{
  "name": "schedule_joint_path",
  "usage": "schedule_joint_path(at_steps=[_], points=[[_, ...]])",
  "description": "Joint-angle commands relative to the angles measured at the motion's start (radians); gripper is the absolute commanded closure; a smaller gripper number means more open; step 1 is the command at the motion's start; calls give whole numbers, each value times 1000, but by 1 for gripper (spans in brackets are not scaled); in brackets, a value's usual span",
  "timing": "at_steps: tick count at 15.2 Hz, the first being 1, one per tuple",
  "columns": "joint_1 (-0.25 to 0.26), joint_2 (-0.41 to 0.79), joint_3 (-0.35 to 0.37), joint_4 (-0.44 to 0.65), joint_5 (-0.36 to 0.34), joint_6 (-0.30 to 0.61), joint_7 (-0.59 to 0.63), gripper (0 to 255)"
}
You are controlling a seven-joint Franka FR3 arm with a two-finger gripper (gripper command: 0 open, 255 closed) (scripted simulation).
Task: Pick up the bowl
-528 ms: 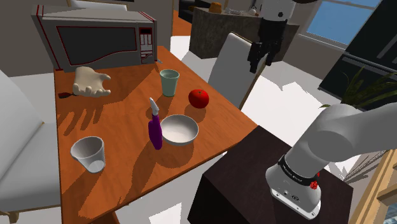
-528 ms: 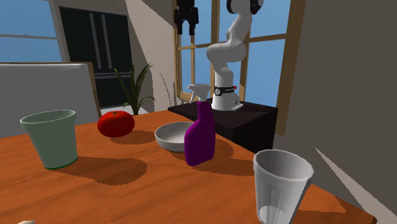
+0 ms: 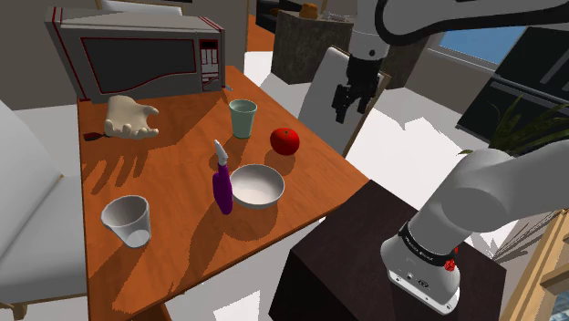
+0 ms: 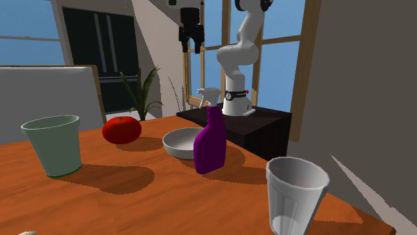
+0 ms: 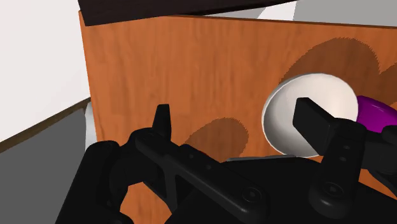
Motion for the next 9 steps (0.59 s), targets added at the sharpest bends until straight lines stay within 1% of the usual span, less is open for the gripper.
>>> schedule_joint_path(at_steps=[1, 5, 9], points=[[7, 46, 5, -28, 16, 83, 11, 0], [16, 156, 9, -65, 43, 245, 21, 0], [27, 289, 15, -76, 71, 405, 25, 0]])
